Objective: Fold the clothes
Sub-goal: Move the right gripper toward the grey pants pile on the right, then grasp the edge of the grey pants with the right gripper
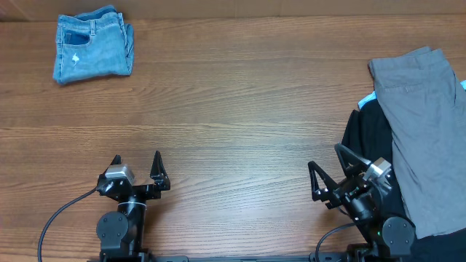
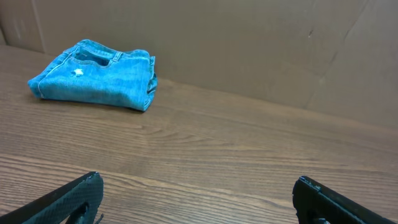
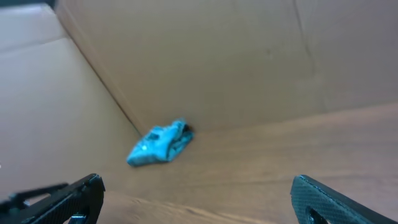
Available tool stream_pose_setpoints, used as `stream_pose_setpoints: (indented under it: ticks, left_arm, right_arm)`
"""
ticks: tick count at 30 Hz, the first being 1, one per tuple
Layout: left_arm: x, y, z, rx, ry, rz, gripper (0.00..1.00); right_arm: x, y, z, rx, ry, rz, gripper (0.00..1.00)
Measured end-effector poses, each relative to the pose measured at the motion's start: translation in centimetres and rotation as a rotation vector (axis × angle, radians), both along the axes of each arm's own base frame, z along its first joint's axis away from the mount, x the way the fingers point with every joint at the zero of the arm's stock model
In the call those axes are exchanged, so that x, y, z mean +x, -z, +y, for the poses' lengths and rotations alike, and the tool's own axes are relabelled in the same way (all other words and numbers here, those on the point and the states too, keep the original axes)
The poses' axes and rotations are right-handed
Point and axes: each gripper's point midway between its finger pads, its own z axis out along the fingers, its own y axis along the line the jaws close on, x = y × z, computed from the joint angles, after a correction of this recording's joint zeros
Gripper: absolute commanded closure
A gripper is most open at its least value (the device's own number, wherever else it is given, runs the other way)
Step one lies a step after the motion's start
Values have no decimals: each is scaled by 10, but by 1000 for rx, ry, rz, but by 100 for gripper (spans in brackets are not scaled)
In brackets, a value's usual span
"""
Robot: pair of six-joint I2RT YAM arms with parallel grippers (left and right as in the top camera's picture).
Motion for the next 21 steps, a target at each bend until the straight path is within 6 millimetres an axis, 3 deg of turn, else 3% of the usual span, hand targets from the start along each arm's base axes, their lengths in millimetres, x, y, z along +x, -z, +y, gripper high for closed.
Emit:
stream_pose_setpoints:
  ticks: [4,10,15,18,21]
  left_arm:
    - [0,0,0,0,0,0,0]
    - [0,0,0,0,0,0,0]
    - [0,0,0,0,0,0,0]
    - [0,0,0,0,0,-1,0]
    - [0,0,0,0,0,-1,0]
  right_arm:
    - [-6,-26,-2,29,7,-107,0]
    - [4,-40,-22,57,135,-112,0]
    - [14,-86,-33,7,218,-147,0]
    - [36,-105,-39,-54,269,-107,0]
    - [73,-115,-46,-117,326,-5,0]
